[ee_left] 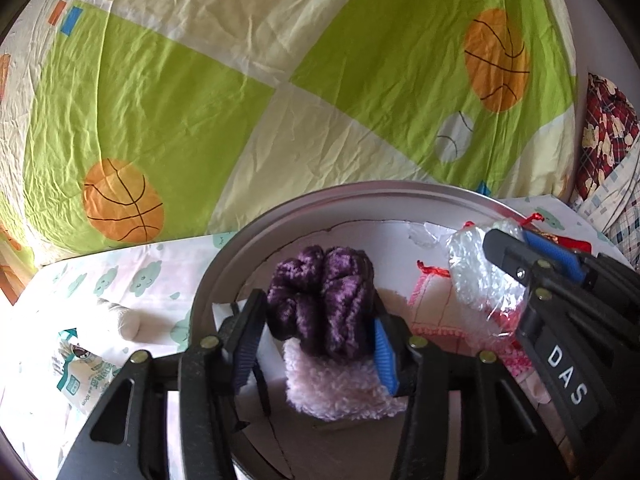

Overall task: Organize soft objects
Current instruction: 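Open the right tool to drop the plastic bag into the tin while the left tool lowers the scrunchie, then open the left tool to drop the purple scrunchie into the tin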

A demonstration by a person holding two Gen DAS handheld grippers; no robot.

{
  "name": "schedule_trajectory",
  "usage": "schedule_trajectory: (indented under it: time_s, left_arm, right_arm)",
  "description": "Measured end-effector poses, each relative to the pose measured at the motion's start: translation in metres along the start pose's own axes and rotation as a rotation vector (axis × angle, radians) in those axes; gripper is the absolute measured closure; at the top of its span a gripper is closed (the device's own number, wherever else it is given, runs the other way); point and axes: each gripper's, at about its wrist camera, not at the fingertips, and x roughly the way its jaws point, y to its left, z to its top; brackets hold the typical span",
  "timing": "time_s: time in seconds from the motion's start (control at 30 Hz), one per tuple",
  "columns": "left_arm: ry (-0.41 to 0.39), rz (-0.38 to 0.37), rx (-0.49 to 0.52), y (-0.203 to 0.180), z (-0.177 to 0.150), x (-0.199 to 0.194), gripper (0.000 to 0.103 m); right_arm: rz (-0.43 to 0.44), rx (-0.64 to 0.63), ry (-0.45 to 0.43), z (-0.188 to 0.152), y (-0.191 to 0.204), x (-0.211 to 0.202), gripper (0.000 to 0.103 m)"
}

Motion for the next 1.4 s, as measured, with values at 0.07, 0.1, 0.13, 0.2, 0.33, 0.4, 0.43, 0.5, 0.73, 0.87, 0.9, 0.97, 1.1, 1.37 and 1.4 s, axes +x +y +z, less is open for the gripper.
schedule_trajectory:
  time_s: [0.07, 0.1, 0.13, 0.2, 0.33, 0.4, 0.43, 0.5, 0.73, 0.87, 0.9, 0.97, 1.1, 1.37, 1.4]
  left_arm:
    - [-0.019, -0.010, -0.017, 0.005, -0.002, -0.005, 0.002]
    - [-0.037, -0.009, -0.029, 0.008, -0.002, -0.009, 0.001]
    - [-0.062, -0.010, -0.038, 0.010, -0.003, -0.014, 0.000]
    - [-0.108, 0.000, -0.027, 0.010, -0.005, -0.022, 0.000]
    - [-0.145, 0.082, 0.014, 0.005, -0.006, -0.029, 0.000]
    - [-0.136, 0.082, -0.002, 0.010, -0.005, -0.028, 0.000]
    - [-0.127, 0.086, -0.013, 0.014, -0.005, -0.028, 0.000]
    - [-0.114, 0.089, -0.044, 0.023, -0.005, -0.027, 0.000]
    - [-0.113, 0.139, -0.104, 0.048, -0.010, -0.031, 0.000]
    - [-0.101, 0.136, -0.129, 0.059, -0.014, -0.033, 0.000]
    - [-0.103, 0.140, -0.132, 0.061, -0.015, -0.034, 0.000]
    - [-0.106, 0.151, -0.137, 0.064, -0.017, -0.037, 0.000]
    - [-0.102, 0.158, -0.139, 0.071, -0.020, -0.040, 0.000]
    - [-0.105, 0.160, -0.125, 0.079, -0.026, -0.048, 0.000]
    - [-0.104, 0.162, -0.123, 0.080, -0.026, -0.048, 0.000]
  right_arm:
    - [0.005, 0.005, 0.001, 0.000, 0.000, -0.001, 0.073]
    - [0.012, 0.018, 0.004, 0.000, 0.000, -0.002, 0.058]
    - [0.015, 0.031, 0.001, 0.000, -0.001, -0.004, 0.039]
    - [-0.001, 0.037, -0.043, 0.000, -0.001, -0.011, 0.028]
    - [-0.017, 0.016, -0.065, 0.003, 0.003, -0.018, 0.028]
    - [-0.011, 0.030, -0.074, 0.003, 0.002, -0.020, 0.028]
    - [-0.009, 0.038, -0.079, 0.003, 0.001, -0.022, 0.028]
    - [-0.006, 0.057, -0.087, 0.003, -0.002, -0.024, 0.027]
    - [-0.007, 0.073, -0.083, 0.000, -0.003, -0.025, 0.027]
    - [-0.009, 0.059, -0.089, -0.002, 0.001, -0.027, 0.027]
    - [-0.008, 0.056, -0.091, -0.003, 0.002, -0.028, 0.027]
    - [-0.007, 0.047, -0.098, -0.005, 0.004, -0.030, 0.027]
    - [-0.017, 0.034, -0.141, -0.009, 0.009, -0.039, 0.027]
    - [-0.032, 0.018, -0.259, -0.013, 0.019, -0.063, 0.027]
    - [-0.034, 0.017, -0.259, -0.013, 0.020, -0.064, 0.027]
